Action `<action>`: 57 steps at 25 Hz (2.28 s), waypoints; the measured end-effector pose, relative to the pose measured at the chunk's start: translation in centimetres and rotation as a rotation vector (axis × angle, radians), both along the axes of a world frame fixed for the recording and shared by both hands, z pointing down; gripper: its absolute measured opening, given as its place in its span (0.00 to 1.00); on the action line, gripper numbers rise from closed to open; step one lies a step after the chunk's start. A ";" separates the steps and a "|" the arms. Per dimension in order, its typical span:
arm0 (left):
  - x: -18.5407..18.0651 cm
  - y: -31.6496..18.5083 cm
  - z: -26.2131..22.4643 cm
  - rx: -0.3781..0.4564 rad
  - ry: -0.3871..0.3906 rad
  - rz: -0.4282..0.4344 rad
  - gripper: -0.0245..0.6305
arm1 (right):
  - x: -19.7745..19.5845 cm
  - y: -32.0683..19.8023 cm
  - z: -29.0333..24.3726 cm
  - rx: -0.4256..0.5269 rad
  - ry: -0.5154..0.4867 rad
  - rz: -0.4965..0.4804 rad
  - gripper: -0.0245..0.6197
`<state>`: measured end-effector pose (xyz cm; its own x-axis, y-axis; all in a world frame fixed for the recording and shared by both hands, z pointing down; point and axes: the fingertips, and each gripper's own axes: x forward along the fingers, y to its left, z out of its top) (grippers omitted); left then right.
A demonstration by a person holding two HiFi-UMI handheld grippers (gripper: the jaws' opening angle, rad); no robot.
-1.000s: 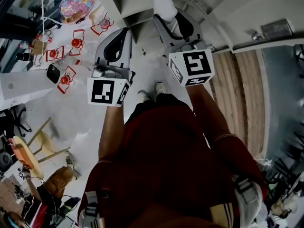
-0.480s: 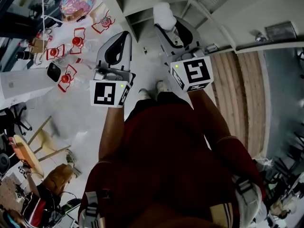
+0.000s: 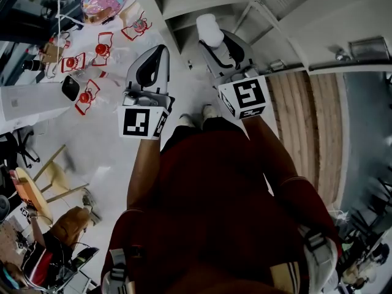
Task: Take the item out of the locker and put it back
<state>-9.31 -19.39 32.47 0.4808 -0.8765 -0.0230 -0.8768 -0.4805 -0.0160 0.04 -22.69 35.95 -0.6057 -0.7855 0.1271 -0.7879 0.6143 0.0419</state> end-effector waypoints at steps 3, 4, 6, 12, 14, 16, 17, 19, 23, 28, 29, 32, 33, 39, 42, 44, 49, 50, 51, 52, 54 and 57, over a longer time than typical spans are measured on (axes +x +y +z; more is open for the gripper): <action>-0.2 0.0 0.7 -0.004 -0.001 -0.016 0.05 | -0.1 -0.2 1.5 -0.012 0.007 -0.018 0.33; -0.3 -0.1 1.0 -0.004 -0.001 -0.020 0.05 | -0.2 -0.4 2.0 -0.013 0.008 -0.024 0.33; -0.5 -0.2 1.4 -0.003 -0.005 -0.027 0.05 | -0.5 -0.6 2.7 -0.015 0.011 -0.037 0.33; -1.0 -0.5 2.9 -0.011 -0.010 -0.057 0.05 | -1.2 -1.4 4.7 -0.018 0.014 -0.074 0.33; -1.3 -0.6 3.4 -0.016 -0.008 -0.069 0.05 | -1.6 -1.8 5.3 -0.017 0.013 -0.088 0.33; -1.5 -0.8 3.9 -0.019 -0.008 -0.080 0.05 | -1.8 -2.1 5.9 -0.018 0.013 -0.100 0.33; -1.5 -0.9 4.1 -0.020 -0.008 -0.085 0.05 | -1.9 -2.3 6.2 -0.020 0.013 -0.105 0.33; -1.7 -1.0 4.4 -0.021 -0.008 -0.094 0.05 | -2.1 -2.8 6.8 -0.024 0.009 -0.115 0.33; -2.1 -1.3 5.3 -0.031 -0.007 -0.111 0.05 | -2.6 -3.6 7.8 -0.028 0.004 -0.136 0.33; -2.8 -1.8 6.3 -0.046 -0.005 -0.136 0.05 | -3.2 -4.8 9.1 -0.036 0.006 -0.158 0.33; -2.9 -2.0 6.5 -0.044 -0.003 -0.139 0.05 | -3.3 -5.0 9.4 -0.036 0.006 -0.161 0.33; -3.0 -2.3 6.9 -0.040 -0.003 -0.148 0.05 | -3.7 -5.7 10.0 -0.031 0.006 -0.172 0.33; -3.0 -2.5 7.0 -0.039 -0.003 -0.151 0.05 | -3.7 -6.0 10.2 -0.030 0.007 -0.176 0.33; -3.1 -3.2 7.8 -0.034 -0.011 -0.166 0.05 | -4.5 -7.5 11.7 -0.044 0.016 -0.195 0.33; -3.3 -3.5 8.1 -0.032 -0.016 -0.172 0.05 | -5.0 -8.0 12.2 -0.047 0.016 -0.206 0.33; -3.4 -3.8 8.2 -0.028 -0.017 -0.176 0.05 | -5.3 -8.4 12.6 -0.045 0.017 -0.212 0.33; -3.7 -4.1 8.8 -0.019 -0.018 -0.186 0.05 | -5.9 -9.6 13.7 -0.049 0.020 -0.224 0.33; -3.8 -4.2 9.0 -0.019 -0.018 -0.188 0.05 | -6.1 -9.8 13.9 -0.049 0.020 -0.226 0.33; -3.8 -4.2 9.2 -0.018 -0.019 -0.190 0.05 | -6.3 -10.1 14.2 -0.049 0.022 -0.227 0.33; -3.9 -4.2 9.3 -0.018 -0.019 -0.193 0.05 | -6.4 -10.4 14.5 -0.051 0.024 -0.228 0.33; -4.2 -4.3 9.6 -0.019 -0.019 -0.199 0.05 | -6.8 -10.9 15.1 -0.056 0.031 -0.232 0.33; -4.5 -4.4 10.0 -0.018 -0.020 -0.205 0.05 | -7.4 -11.6 15.8 -0.061 0.032 -0.236 0.33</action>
<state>-13.77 -23.80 42.45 0.2924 -0.9563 0.0011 -0.9559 -0.2923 -0.0271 -7.31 -34.29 51.76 -0.7667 -0.6127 0.1916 -0.6208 0.7837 0.0219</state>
